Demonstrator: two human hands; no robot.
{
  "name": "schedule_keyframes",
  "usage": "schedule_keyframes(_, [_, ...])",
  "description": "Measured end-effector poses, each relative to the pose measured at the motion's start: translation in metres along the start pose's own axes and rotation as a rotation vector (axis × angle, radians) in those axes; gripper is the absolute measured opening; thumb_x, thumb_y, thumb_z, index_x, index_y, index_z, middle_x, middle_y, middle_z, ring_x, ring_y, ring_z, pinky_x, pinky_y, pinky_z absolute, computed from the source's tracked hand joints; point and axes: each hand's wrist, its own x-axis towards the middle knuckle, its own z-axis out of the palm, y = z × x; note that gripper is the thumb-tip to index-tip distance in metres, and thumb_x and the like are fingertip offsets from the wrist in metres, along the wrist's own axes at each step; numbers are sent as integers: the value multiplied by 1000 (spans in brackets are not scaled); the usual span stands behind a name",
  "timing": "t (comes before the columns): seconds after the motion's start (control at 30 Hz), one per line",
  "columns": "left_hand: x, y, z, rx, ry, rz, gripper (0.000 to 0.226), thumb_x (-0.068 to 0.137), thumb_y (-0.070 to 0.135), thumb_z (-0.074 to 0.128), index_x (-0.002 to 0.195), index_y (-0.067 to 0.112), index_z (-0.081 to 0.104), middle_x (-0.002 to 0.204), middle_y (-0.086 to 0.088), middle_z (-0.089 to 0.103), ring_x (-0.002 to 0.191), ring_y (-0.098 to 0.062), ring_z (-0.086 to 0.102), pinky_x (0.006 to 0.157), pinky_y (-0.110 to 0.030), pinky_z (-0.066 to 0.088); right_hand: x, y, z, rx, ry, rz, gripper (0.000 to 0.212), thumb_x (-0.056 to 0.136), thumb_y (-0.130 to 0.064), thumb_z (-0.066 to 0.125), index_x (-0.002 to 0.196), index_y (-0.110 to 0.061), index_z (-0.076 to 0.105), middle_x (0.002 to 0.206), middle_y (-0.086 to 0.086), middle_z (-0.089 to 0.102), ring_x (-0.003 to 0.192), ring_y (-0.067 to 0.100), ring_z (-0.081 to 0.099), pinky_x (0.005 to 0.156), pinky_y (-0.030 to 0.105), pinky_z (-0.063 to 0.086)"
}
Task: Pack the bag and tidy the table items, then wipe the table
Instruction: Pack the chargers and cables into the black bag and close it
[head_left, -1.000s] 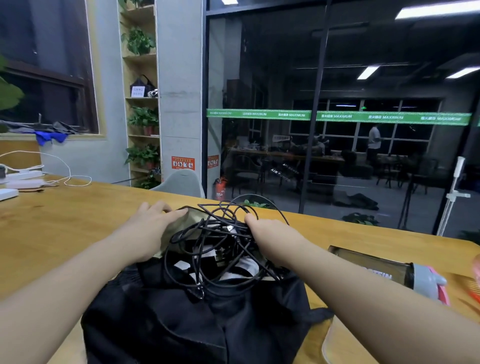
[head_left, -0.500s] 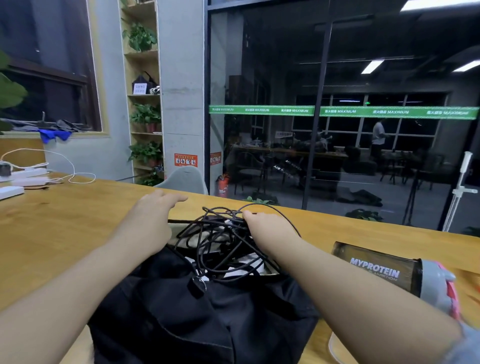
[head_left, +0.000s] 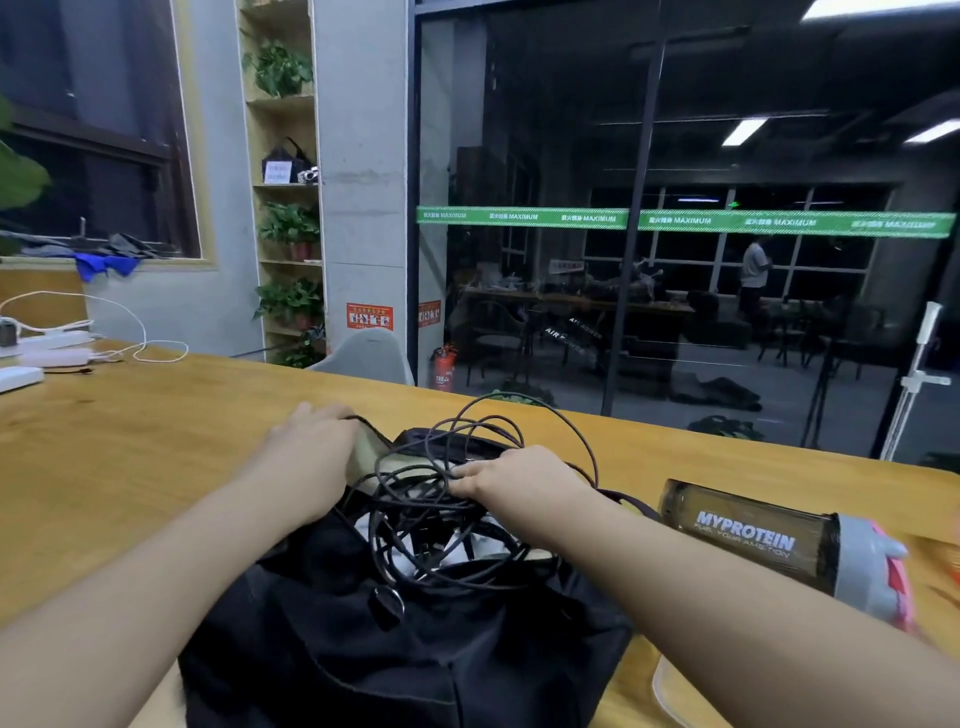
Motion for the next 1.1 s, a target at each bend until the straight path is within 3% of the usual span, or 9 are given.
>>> schedule_keyframes(0.17, [3, 10, 1, -89, 62, 48, 72, 79, -14, 30, 145, 13, 22, 150, 5, 19, 117, -24, 28, 103, -29, 29, 17, -11, -6, -91, 71, -45, 47, 87, 2, 43, 123, -24, 55, 116, -3, 64, 93, 24, 64, 47, 25, 30])
schedule_keyframes(0.3, [0, 20, -9, -269, 62, 114, 84, 79, -17, 31, 149, 18, 0, 144, 9, 30, 127, -20, 21, 105, -28, 24, 16, -21, -21, -25, 235, 24, 45, 86, 3, 46, 129, -7, 35, 67, 0, 50, 50, 24, 46, 40, 28, 26])
schedule_keyframes(0.43, [-3, 27, -15, -242, 34, 132, 81, 79, -16, 30, 148, 20, 10, 143, 7, 33, 129, -20, 19, 106, -29, 25, 19, -25, -25, -8, 178, 19, 25, 86, 2, 48, 107, -8, 55, 84, 3, 55, 71, 26, 51, 53, 32, 35])
schedule_keyframes(0.53, [-6, 14, -5, -244, 50, 125, 80, 75, -16, 32, 143, 27, 24, 140, 7, 31, 122, -18, 21, 104, -29, 27, 17, -18, -13, 59, 100, 70, 27, 83, 5, 48, 101, -12, 58, 72, -2, 46, 72, 26, 49, 56, 31, 37])
schedule_keyframes(0.67, [-23, -1, 9, -262, 90, 262, 40, 76, -4, 44, 99, 26, 57, 120, 14, 42, 118, -10, 24, 96, -29, 28, 18, -9, 1, 119, 90, 142, 31, 79, 6, 47, 97, -15, 62, 76, -1, 52, 70, 26, 50, 51, 28, 32])
schedule_keyframes(0.77, [-38, -12, 13, -208, 178, 391, 14, 74, 24, 40, 82, 33, 47, 94, 18, 49, 103, -8, 38, 85, -28, 28, 23, -2, 5, 199, 74, 193, 43, 77, 8, 48, 104, -22, 64, 84, 0, 59, 71, 26, 51, 55, 29, 36])
schedule_keyframes(0.87, [-51, -24, 14, -164, 174, 425, 9, 74, 35, 39, 80, 35, 33, 79, 19, 43, 84, -6, 37, 77, -27, 26, 26, 7, 10, 293, 48, 233, 43, 80, 6, 49, 103, -27, 65, 87, 0, 63, 74, 26, 55, 56, 28, 39])
schedule_keyframes(0.97, [-59, -29, 18, -119, 134, 454, 14, 77, 48, 44, 78, 37, 35, 79, 24, 41, 82, 2, 34, 81, -30, 25, 24, 15, 16, 424, 38, 253, 33, 88, -7, 51, 101, -34, 66, 91, -3, 66, 83, 26, 59, 60, 31, 47])
schedule_keyframes(1.1, [-59, -30, 20, -134, 94, 472, 22, 76, 60, 40, 79, 38, 39, 84, 26, 38, 80, 6, 35, 78, -26, 26, 16, 23, 17, 664, -10, 283, 26, 85, -28, 66, 111, -31, 67, 110, -8, 68, 98, 18, 61, 81, 32, 52])
